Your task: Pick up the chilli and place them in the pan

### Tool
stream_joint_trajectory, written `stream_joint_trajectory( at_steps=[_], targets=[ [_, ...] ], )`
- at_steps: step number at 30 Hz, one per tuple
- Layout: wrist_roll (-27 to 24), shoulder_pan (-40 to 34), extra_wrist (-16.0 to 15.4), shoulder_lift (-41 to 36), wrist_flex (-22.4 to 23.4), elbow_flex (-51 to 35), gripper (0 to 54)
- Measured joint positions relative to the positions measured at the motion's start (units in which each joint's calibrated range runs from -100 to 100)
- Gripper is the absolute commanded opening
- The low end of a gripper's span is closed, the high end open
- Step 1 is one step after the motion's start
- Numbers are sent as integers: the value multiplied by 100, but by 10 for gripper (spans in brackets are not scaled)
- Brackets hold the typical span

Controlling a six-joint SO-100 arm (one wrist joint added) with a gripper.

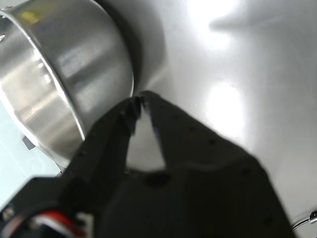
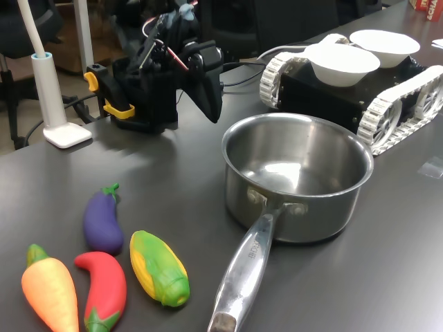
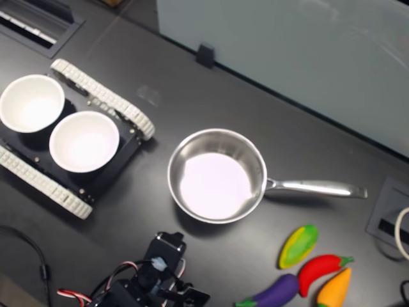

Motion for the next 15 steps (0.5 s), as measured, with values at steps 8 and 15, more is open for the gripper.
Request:
stream_joint_trajectory(
  at_steps=[8, 15],
  targets=[
    [24, 231, 0, 337, 102, -543, 0],
    [54, 429, -9, 682, 102, -1023, 0]
  ],
)
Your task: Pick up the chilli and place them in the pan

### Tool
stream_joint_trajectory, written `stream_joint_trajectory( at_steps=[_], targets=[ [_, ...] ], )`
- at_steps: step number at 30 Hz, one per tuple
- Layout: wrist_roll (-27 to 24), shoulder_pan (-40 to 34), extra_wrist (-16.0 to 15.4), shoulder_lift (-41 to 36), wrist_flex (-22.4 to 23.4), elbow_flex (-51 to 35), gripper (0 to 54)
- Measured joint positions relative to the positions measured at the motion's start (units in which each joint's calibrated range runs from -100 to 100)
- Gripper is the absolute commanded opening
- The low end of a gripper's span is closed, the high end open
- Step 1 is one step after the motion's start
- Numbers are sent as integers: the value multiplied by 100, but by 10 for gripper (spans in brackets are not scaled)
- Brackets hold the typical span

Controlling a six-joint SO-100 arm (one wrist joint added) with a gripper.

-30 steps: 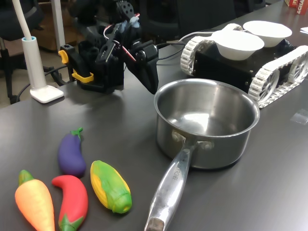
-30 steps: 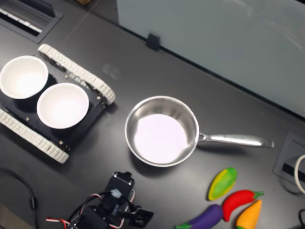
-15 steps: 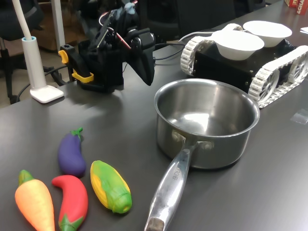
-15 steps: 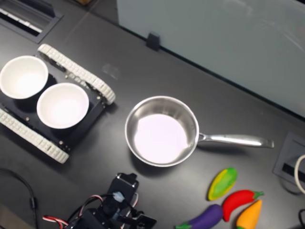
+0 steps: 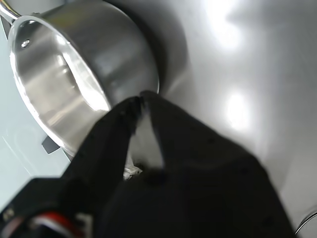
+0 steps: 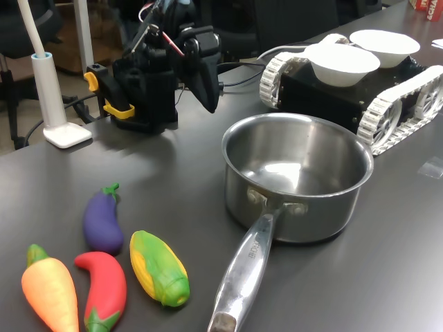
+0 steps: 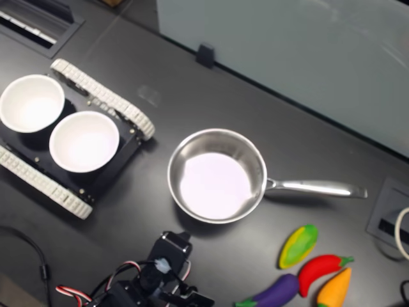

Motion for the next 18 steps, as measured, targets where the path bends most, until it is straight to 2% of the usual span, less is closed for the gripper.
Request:
stream_joint_trajectory(
  at_steps=[12, 18],
  targets=[
    [59, 451, 9, 623, 136, -1186, 0],
    [98, 781, -184, 943, 348, -1964, 0]
  ],
)
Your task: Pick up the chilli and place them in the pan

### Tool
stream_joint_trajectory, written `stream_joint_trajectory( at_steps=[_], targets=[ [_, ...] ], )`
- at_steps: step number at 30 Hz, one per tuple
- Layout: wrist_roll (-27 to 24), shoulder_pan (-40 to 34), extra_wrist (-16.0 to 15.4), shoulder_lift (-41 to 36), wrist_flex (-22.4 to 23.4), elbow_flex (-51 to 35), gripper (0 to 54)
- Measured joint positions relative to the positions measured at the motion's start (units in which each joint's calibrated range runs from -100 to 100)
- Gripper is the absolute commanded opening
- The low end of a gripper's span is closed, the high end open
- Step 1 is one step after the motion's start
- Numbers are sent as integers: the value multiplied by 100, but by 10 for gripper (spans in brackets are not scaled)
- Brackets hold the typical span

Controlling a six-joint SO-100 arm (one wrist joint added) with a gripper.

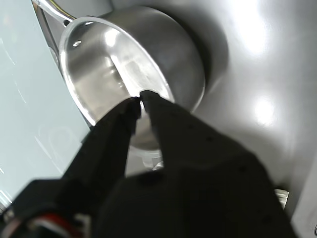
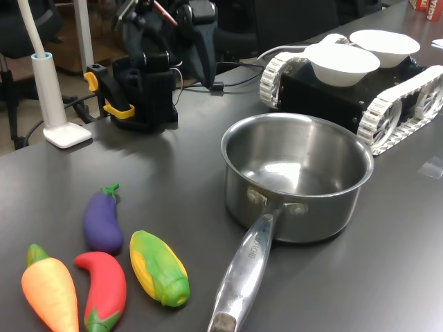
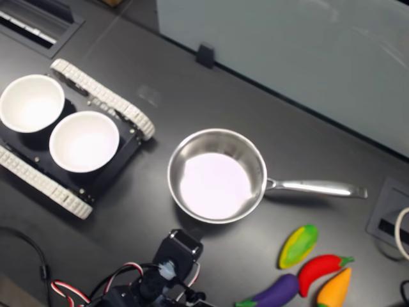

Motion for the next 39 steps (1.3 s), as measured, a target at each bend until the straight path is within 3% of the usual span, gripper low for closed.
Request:
stream_joint_trajectory(
  at_steps=[26, 39],
  targets=[
    [88, 1177, -92, 1380, 17, -2534, 0],
    [93, 1826, -92, 2298, -110, -3303, 0]
  ],
)
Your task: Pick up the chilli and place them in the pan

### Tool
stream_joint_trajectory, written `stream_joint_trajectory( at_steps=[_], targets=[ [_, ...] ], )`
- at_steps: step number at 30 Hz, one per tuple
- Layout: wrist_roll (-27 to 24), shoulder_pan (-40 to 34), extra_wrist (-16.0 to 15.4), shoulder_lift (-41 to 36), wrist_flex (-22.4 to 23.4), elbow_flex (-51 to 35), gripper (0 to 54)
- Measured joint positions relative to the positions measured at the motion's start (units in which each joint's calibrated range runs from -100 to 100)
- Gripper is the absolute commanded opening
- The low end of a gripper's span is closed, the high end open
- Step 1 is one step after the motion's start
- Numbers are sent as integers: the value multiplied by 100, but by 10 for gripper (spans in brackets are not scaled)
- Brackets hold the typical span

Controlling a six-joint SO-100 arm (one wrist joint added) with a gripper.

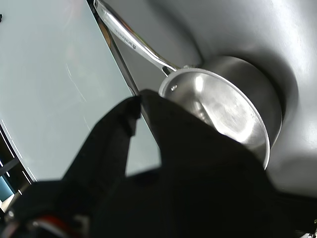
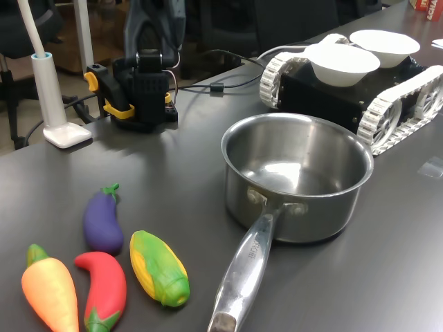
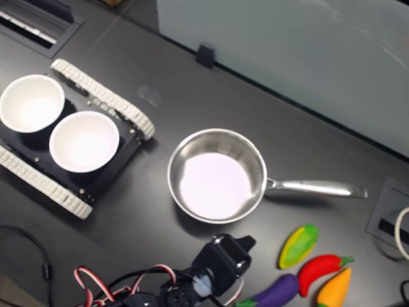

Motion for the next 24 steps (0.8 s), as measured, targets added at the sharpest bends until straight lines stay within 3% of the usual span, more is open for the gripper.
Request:
stream_joint_trajectory(
  at_steps=[9, 24],
  targets=[
    [98, 473, -184, 631, -204, -489, 0],
    [303, 1144, -386, 1608, -1105, -552, 0]
  ],
)
